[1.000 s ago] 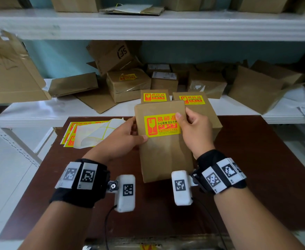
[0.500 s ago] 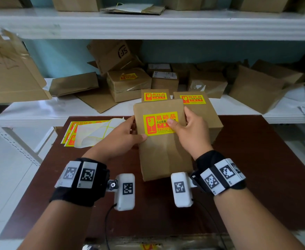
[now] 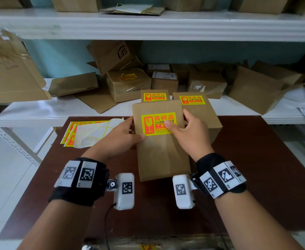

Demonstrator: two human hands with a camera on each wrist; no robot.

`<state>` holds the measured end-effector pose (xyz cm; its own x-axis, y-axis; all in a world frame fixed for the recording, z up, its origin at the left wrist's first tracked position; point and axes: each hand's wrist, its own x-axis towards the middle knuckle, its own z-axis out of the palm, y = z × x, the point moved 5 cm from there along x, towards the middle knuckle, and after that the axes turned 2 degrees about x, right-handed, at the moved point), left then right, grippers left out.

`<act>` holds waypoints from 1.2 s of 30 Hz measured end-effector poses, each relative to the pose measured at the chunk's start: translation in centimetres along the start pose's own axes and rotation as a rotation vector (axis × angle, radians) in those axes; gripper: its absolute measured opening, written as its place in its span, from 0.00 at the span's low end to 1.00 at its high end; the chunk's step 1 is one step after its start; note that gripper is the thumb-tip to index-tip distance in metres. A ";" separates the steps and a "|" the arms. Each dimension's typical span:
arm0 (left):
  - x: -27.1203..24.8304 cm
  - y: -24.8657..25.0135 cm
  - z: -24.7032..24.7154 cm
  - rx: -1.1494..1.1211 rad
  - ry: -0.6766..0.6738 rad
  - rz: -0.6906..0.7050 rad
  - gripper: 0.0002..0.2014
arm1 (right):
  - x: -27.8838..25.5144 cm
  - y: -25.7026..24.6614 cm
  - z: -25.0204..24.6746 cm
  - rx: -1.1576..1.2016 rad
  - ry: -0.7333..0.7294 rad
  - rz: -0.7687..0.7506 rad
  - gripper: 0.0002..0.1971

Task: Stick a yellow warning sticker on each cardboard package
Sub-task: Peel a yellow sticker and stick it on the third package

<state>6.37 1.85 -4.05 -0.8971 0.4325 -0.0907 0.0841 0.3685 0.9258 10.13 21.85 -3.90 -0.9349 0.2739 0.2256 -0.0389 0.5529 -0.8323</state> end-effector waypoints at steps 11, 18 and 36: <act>0.5 -0.1 -0.2 0.048 0.058 -0.028 0.18 | 0.6 1.0 -0.2 -0.030 0.080 0.042 0.21; 1.3 0.1 -1.1 0.294 0.320 -0.048 0.33 | -0.9 -1.5 0.1 -0.053 0.107 0.051 0.23; 1.1 0.8 -0.2 0.315 0.306 0.045 0.28 | -0.7 -1.5 0.5 -0.206 0.180 0.169 0.40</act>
<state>5.35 2.42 -3.35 -0.9728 0.2073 0.1038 0.2112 0.6082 0.7652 10.71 20.44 -3.03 -0.8441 0.4999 0.1940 0.2013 0.6307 -0.7495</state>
